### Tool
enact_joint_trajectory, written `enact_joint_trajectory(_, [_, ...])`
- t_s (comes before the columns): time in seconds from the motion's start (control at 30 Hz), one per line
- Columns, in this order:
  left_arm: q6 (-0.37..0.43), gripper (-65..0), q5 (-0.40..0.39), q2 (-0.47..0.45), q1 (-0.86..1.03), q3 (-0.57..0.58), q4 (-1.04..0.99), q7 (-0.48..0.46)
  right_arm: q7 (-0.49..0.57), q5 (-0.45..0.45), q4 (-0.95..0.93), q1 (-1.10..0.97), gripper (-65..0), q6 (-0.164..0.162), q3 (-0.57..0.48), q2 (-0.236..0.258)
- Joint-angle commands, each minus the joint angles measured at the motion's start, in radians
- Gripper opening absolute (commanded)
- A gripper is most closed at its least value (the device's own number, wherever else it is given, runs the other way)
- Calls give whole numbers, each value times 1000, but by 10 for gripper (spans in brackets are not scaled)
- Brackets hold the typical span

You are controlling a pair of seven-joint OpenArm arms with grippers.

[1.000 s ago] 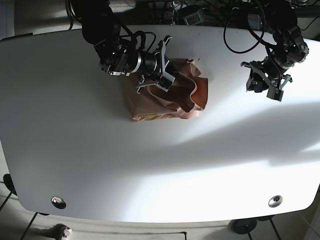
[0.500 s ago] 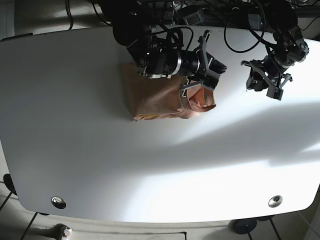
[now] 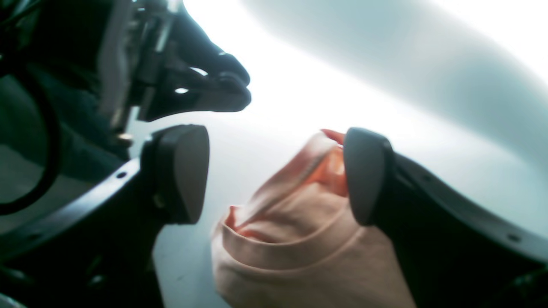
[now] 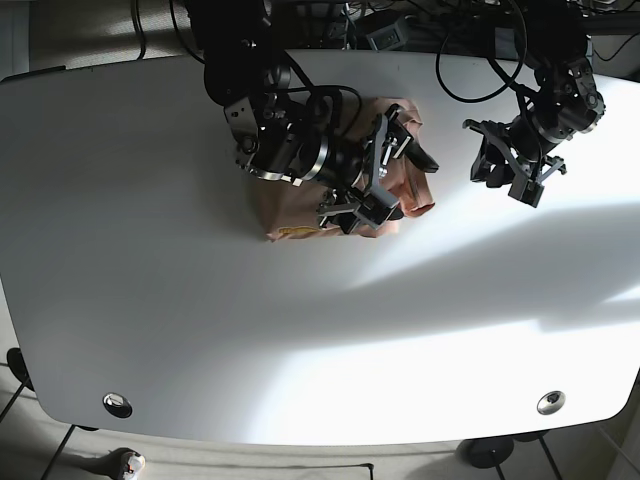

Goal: Fold the T-shirt properly

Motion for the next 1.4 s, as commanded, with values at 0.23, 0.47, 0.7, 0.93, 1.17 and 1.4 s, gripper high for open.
enact_joint_trajectory(0.23, [-2,-506,-21,3,41,-9,27,-23,29,24,-403,271,-184,11,13,-49])
enact_joint_trajectory(0.47, [-2,-506,-23,3,64,-138,18,-23,49,95,-664,414,-184,14,-97,-55])
enact_joint_trajectory(0.7, [-2,-506,-23,3,78,-161,18,-23,146,115,-791,450,-178,13,-174,-55])
enact_joint_trajectory(0.93, [-2,-506,-23,3,78,-161,18,-23,201,12,-791,431,-182,10,-175,-55])
enact_joint_trajectory(1.17, [-2,-506,-23,3,78,-160,18,-23,273,-129,-791,378,-206,10,-172,-55])
enact_joint_trajectory(1.4, [-2,-506,-23,3,78,-160,16,-23,310,-123,-779,357,-614,10,-169,-55])
